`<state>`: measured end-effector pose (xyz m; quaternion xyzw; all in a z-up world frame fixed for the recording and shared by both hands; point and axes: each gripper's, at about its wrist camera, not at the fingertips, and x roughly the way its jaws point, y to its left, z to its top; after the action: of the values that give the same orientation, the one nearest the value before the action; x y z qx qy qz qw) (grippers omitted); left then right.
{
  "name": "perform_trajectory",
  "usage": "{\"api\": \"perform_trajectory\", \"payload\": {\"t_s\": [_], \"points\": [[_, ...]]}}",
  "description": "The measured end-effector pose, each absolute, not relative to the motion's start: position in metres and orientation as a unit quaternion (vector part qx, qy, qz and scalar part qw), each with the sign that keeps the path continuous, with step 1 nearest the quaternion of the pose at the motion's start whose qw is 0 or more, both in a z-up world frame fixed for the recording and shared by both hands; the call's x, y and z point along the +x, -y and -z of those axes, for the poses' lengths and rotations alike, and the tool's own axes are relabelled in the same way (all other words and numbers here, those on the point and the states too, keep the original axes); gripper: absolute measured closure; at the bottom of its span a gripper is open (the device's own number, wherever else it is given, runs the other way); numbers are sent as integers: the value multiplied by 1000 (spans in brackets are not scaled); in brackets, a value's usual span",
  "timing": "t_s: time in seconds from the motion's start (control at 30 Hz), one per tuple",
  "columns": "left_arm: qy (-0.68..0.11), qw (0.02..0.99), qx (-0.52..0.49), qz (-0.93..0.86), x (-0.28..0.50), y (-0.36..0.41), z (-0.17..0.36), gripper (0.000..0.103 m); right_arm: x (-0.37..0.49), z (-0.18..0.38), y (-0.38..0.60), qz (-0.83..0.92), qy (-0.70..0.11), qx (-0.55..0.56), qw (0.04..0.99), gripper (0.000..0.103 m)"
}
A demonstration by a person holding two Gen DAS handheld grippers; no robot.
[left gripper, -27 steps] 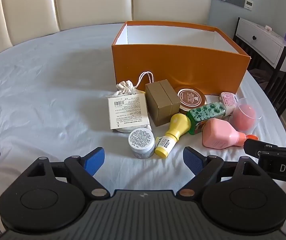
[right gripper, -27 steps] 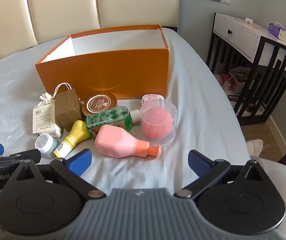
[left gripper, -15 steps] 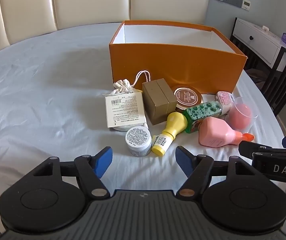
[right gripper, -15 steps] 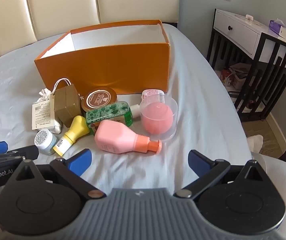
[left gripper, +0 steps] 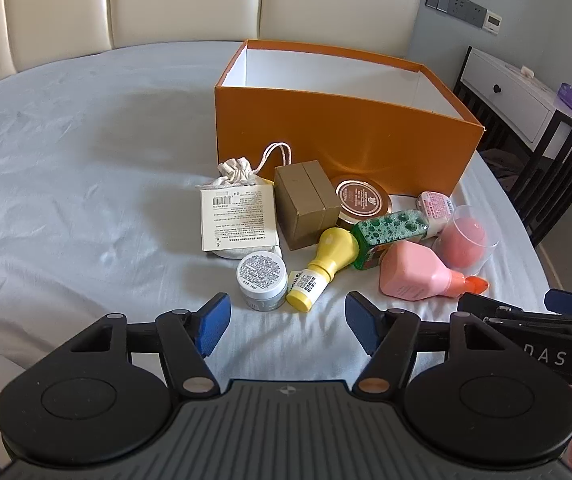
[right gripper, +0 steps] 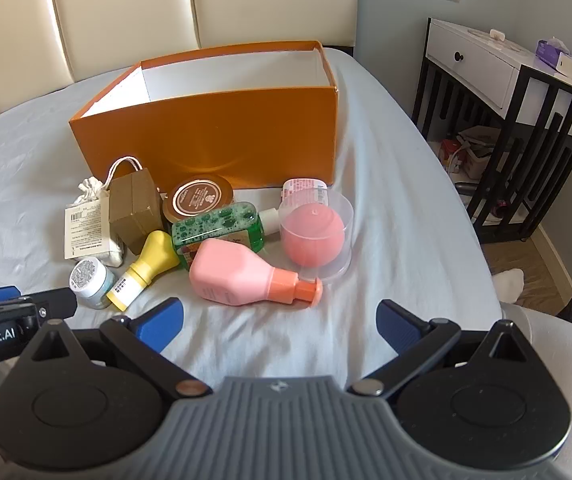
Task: Organize rigid objects
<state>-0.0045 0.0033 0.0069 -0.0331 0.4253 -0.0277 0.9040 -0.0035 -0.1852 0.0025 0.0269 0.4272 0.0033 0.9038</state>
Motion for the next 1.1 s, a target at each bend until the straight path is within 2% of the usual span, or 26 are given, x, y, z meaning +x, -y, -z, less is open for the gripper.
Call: {"api": "perform_trajectory", "payload": {"t_s": [0.13,0.2,0.3,0.4,1.1], "points": [[-419,907,-25,31,-6,-1,-8,25,-4,-2,185,-5,-427,26,904,2],[-416,909,-19,31,-7,1,-8,31,-4,-2,185,-5,-427,26,904,2],[-410,912,-6,26,-9,3,-8,32,-4,-3,185,-5,-428,27,903,2],[-412,911,0,25,-8,3,-8,37,-4,-3,184,-5,-429,25,903,2],[-414,910,0,27,-7,1,-9,38,-3,-3,184,-4,-433,18,901,3]]}}
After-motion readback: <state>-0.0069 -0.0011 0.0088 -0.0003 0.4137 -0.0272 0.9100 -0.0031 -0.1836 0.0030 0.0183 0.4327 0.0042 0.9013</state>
